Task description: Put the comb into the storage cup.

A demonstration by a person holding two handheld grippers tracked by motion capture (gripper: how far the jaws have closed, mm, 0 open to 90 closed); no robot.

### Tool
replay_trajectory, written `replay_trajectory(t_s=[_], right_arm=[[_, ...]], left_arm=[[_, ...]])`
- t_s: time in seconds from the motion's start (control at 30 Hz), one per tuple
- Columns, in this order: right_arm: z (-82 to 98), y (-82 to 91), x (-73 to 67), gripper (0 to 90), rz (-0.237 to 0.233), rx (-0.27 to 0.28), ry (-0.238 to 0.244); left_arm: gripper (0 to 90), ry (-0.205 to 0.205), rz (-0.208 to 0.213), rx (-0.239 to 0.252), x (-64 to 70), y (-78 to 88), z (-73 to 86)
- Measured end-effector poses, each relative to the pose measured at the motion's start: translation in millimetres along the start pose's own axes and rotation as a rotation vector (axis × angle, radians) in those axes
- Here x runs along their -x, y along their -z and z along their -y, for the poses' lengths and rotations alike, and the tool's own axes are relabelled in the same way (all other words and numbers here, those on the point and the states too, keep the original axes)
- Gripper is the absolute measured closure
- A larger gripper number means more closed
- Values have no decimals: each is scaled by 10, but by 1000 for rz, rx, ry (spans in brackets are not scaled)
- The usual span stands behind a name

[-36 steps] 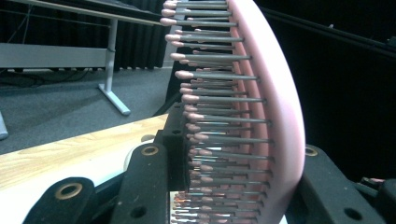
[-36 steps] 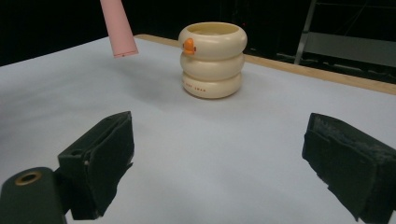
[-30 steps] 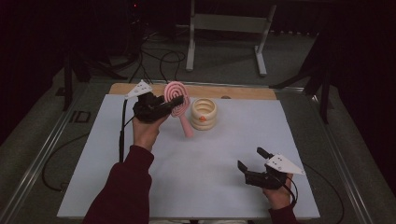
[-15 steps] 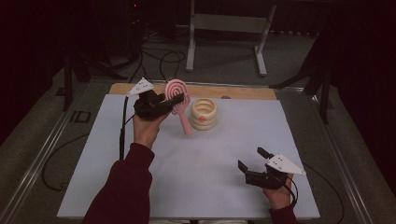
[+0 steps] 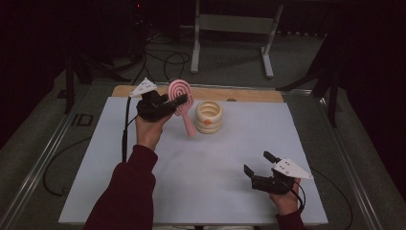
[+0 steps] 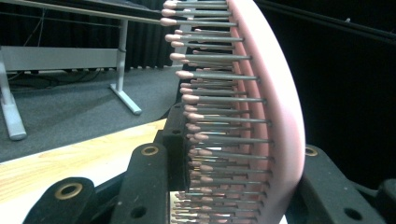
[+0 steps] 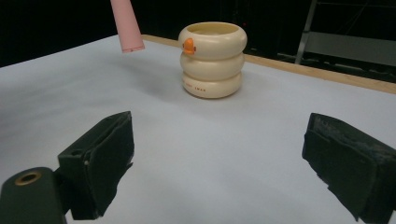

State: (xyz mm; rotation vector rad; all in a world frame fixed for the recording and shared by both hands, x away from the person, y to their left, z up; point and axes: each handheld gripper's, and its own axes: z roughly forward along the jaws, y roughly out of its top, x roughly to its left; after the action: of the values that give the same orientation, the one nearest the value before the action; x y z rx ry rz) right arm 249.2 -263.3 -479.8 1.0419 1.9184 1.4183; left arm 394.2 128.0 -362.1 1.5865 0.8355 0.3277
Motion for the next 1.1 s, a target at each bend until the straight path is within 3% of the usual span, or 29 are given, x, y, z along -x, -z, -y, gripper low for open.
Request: replay_trajectory(t_s=[1.1], right_arm=[[6,-5,11,92,-12,-4,-3]], left_arm=[[647,-29,-15,21,-9,-53,-237]])
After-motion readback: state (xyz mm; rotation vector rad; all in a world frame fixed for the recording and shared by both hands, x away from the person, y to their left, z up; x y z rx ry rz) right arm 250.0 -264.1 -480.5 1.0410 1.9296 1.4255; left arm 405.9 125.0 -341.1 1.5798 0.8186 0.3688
